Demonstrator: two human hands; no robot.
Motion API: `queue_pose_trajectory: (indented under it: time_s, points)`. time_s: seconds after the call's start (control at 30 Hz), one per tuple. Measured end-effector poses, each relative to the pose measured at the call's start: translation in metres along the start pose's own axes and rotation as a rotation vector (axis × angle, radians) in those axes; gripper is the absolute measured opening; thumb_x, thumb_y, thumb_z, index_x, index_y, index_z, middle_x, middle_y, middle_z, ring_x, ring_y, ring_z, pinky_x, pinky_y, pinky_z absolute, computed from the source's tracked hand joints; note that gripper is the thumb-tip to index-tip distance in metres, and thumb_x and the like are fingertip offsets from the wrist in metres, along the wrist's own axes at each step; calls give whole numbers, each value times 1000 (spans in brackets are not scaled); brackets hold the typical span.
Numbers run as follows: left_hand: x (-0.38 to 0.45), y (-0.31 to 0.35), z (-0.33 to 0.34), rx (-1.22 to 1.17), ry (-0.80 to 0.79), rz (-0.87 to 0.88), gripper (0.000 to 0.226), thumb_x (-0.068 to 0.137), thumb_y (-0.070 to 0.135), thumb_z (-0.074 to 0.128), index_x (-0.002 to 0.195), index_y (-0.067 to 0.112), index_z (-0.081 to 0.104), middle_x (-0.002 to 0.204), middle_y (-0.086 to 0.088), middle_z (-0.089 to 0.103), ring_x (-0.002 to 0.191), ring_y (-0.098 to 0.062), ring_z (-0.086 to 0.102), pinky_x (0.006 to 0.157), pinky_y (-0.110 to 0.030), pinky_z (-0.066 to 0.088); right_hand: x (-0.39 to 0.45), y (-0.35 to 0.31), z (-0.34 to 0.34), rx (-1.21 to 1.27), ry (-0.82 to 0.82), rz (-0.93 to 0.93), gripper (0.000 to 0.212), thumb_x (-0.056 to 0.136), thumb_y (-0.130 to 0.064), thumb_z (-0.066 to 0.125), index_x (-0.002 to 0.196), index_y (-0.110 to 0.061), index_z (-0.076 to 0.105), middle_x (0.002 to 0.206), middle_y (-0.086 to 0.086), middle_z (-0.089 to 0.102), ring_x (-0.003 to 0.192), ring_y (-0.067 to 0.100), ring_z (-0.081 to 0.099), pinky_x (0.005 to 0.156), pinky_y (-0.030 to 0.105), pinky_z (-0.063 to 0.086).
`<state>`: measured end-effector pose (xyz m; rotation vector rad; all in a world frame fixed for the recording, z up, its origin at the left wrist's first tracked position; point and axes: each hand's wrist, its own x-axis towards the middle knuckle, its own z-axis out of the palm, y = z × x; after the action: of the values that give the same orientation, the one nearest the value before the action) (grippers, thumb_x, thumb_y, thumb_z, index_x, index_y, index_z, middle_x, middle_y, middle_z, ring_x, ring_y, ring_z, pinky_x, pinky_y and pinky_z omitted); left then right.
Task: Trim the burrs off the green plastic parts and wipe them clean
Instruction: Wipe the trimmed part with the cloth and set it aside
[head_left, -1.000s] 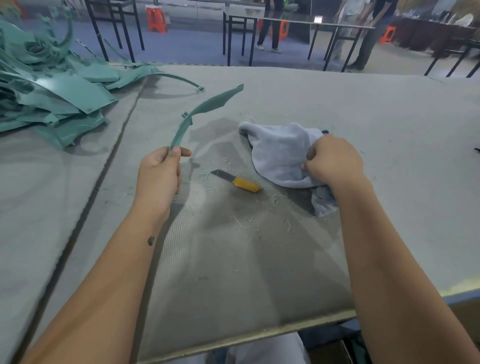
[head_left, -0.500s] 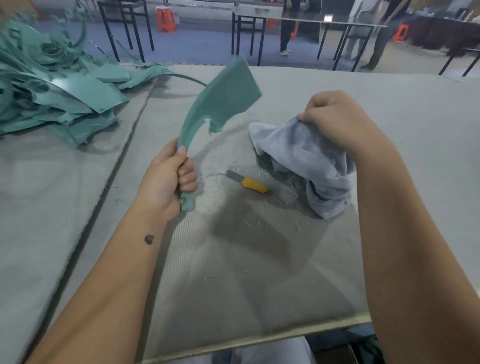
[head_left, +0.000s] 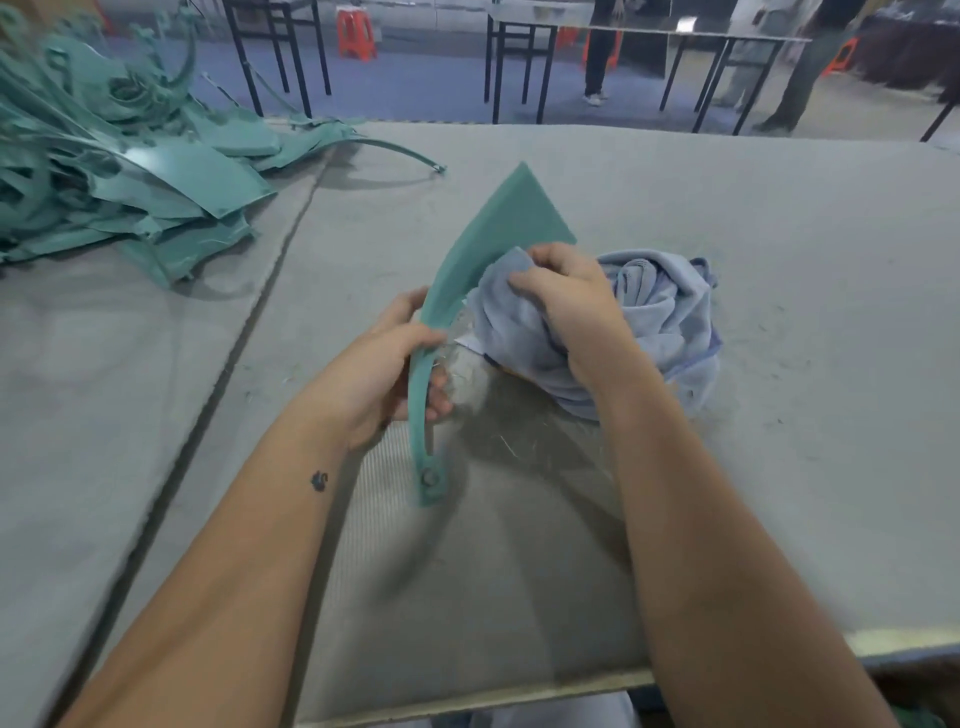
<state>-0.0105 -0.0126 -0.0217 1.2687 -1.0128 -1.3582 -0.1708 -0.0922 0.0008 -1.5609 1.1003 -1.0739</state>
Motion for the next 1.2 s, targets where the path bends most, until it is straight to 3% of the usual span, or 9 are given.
queue_pose_trajectory:
  time_s: [0.07,0.13,0.37,0.5,0.63,0.73,0.9,1.0,1.2]
  points:
    - [3,0,5,32,137,90,3,98,22,53,100,22,55,66,-4,59,54,-22,59,46,-26,45,-3,2,-5,-103,-138,-91,18,88,2,56,96,-14,59,87,3,61,81,10,56,76,20,44]
    - [6,-2,7,49,236,167,9,97,21,57,100,13,56,77,-6,62,66,-21,60,51,-27,47,-5,4,-5,-222,-175,-213,20,87,4,57,99,-12,59,85,-3,59,78,3,53,74,11,41]
    - [8,-1,-9,-313,317,52,13,103,14,42,96,24,46,86,-9,67,45,-15,60,37,-20,46,-7,5,-18,-37,48,-231,13,102,-19,44,96,-30,44,98,-20,50,80,-15,49,75,6,39]
    - [11,-3,-16,-307,278,-9,14,105,15,39,96,25,41,97,-11,56,40,-8,49,33,-16,37,-9,2,-26,-125,324,-273,9,99,-23,46,94,-29,42,77,-9,49,62,-6,47,58,11,39]
    - [11,-4,-10,-208,289,32,8,105,13,39,104,21,38,98,-9,53,37,-7,44,33,-16,34,-1,-11,-13,-512,555,-495,7,89,-20,52,93,-16,55,84,1,57,78,18,53,70,31,41]
    - [7,-4,-5,-138,225,91,25,101,3,43,120,18,38,94,-6,53,36,-4,37,33,-13,28,4,-14,17,-868,416,-641,13,87,-21,57,96,-13,63,89,9,61,85,31,54,75,39,32]
    - [8,-6,-6,-173,133,163,44,95,-8,47,129,20,47,76,-3,50,37,-2,34,33,-12,25,-7,3,49,-959,113,-476,32,88,-35,54,118,-34,64,123,-4,55,118,21,47,102,42,26]
    - [13,-6,-12,-163,103,168,47,92,-9,53,127,22,48,76,-1,53,37,-2,33,31,-12,26,-10,3,37,-965,20,-400,43,89,-30,50,129,-43,55,125,4,52,114,31,45,91,43,35]
    - [11,-11,-8,10,138,196,67,79,-18,58,122,31,48,76,-5,54,36,-6,34,33,-15,29,-14,-1,43,-926,-136,-646,31,93,-16,59,121,-25,69,98,12,51,91,30,46,75,44,40]
